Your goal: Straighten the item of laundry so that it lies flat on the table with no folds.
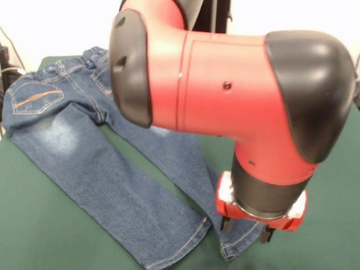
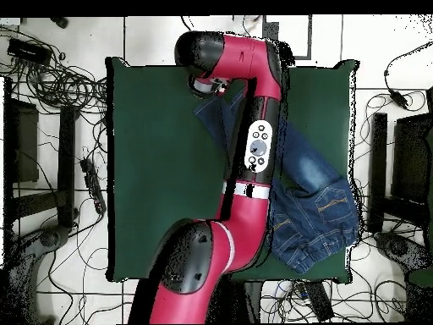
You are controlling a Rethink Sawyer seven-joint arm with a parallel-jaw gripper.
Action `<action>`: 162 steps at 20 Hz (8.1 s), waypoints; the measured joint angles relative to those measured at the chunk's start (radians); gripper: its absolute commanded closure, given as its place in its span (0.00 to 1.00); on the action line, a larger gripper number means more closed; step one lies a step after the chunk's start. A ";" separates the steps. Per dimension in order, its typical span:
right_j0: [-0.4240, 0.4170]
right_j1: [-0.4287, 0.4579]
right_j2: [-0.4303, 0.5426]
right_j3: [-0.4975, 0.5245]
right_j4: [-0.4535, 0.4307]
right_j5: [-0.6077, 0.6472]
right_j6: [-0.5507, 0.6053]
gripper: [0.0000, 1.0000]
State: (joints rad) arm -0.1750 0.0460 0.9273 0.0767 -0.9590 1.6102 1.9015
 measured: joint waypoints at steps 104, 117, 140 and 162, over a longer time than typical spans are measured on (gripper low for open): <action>-0.095 0.040 0.780 0.101 -0.844 0.328 -0.001 0.00; -0.103 0.039 0.777 0.120 -0.843 0.328 -0.001 0.00; -0.154 0.045 0.692 0.180 -0.795 0.261 -0.112 0.00; -0.175 0.068 0.792 0.167 -0.863 0.251 -0.138 0.00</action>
State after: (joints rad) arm -0.3498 0.1137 1.7188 0.2438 -1.8217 1.8607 1.7639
